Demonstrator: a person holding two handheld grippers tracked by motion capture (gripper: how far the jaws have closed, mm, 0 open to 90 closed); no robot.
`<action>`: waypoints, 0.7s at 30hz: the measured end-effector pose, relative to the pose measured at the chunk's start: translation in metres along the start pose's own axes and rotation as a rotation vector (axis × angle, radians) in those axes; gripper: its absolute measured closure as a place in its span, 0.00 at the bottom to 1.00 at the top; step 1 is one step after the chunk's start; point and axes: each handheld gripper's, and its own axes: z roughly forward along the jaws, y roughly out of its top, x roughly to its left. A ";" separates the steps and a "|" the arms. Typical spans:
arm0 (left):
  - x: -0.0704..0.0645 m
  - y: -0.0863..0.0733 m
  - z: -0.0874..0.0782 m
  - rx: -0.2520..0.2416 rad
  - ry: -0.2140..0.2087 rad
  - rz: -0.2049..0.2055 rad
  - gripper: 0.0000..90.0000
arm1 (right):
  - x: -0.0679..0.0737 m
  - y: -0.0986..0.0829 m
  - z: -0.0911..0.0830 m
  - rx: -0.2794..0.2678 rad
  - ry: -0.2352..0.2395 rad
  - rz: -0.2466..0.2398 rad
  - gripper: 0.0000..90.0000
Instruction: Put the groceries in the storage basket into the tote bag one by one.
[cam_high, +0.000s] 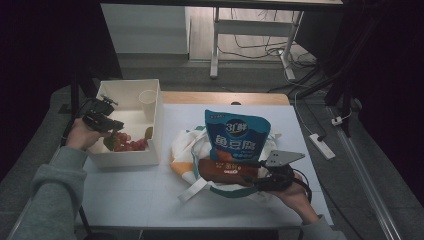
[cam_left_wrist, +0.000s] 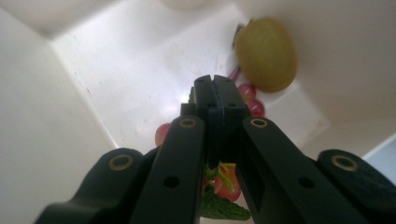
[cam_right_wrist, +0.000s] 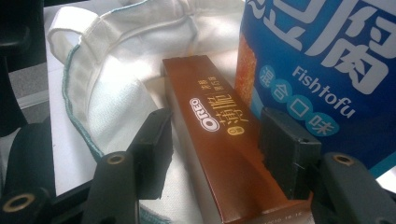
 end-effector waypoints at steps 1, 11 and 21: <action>0.000 -0.001 -0.003 -0.030 -0.020 -0.011 1.00 | 0.000 0.000 0.000 0.001 -0.001 0.000 0.49; -0.008 0.000 -0.035 -0.230 -0.072 -0.013 1.00 | -0.002 -0.001 0.000 0.000 -0.010 0.005 0.49; -0.023 0.007 -0.078 -0.446 -0.141 0.002 1.00 | -0.003 -0.001 -0.002 -0.014 -0.023 0.007 0.48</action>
